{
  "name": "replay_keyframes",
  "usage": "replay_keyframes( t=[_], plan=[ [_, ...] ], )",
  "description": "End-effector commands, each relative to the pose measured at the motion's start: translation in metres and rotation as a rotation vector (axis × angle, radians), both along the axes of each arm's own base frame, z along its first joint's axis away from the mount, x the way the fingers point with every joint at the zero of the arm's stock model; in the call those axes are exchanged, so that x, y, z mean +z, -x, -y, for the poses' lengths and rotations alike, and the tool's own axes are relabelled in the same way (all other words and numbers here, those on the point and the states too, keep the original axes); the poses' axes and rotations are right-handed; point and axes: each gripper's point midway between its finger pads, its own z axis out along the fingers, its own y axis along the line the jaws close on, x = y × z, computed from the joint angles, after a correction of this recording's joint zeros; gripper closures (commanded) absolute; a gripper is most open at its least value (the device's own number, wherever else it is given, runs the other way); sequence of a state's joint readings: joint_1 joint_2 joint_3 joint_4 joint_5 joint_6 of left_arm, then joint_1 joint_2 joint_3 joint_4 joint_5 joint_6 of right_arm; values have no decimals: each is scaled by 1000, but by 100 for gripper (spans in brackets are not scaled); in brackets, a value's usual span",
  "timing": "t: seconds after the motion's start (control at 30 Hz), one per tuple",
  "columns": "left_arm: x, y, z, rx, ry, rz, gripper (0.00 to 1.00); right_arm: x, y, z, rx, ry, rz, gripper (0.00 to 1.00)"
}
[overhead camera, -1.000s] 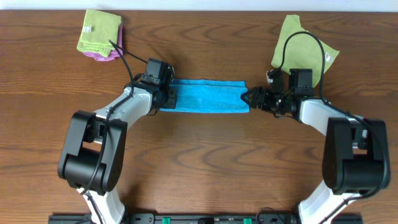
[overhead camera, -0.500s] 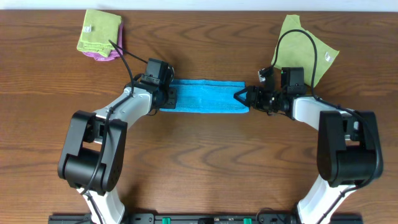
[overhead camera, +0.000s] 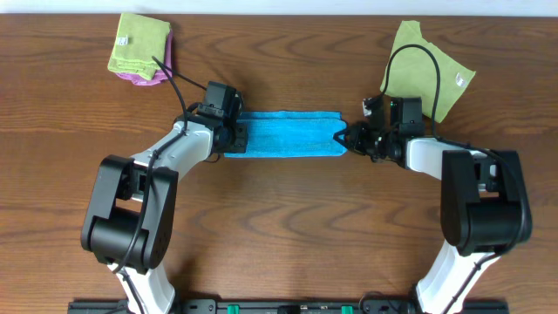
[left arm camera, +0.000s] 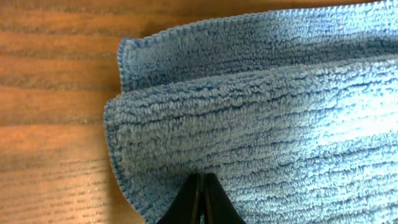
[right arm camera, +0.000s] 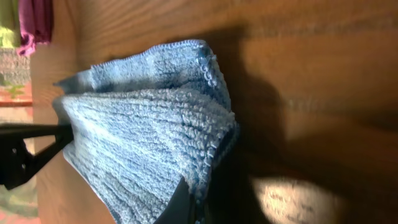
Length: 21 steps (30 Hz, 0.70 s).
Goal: Fold the cloth
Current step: 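Grasp the strip's right end with the right gripper, then fold the right end of the strip toward the left gripper with the right gripper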
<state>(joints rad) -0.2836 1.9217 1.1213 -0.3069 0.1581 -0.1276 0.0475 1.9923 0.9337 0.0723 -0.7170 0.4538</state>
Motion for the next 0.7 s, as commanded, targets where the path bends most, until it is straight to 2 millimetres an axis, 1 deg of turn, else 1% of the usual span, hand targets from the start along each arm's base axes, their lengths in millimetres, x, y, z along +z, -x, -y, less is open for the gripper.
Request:
replay_keyframes(
  t=[0.0, 0.1, 0.2, 0.33, 0.37, 0.4, 0.47, 0.57, 0.67],
  plan=[
    [-21, 17, -5, 41, -11, -91, 94, 0, 0, -6, -11, -39, -35, 98],
    [-21, 17, -4, 47, -9, -92, 94, 21, -5, -15, 15, -65, 8, 98],
    [-21, 18, -3, 45, -9, -92, 95, 47, -10, -25, 35, -58, 76, 98],
    [-21, 18, -3, 54, -5, -94, 95, 82, -14, -38, 36, -6, 182, 98],
    [-21, 18, -3, 54, -5, -94, 94, 91, -15, -42, 25, 29, 215, 98],
    [-21, 18, -3, 55, -5, -95, 94, 96, -16, -45, 13, 60, 234, 98],
    [-21, 18, -3, 57, -5, -95, 94, 99, -14, -52, 0, 152, 264, 99],
    [-21, 18, -2, 56, -2, -96, 95, 93, -9, -64, 27, 296, 272, 98],
    [-20, 19, 2, 50, 23, -102, 94, 86, -5, -69, 17, 405, 267, 98]
  ],
)
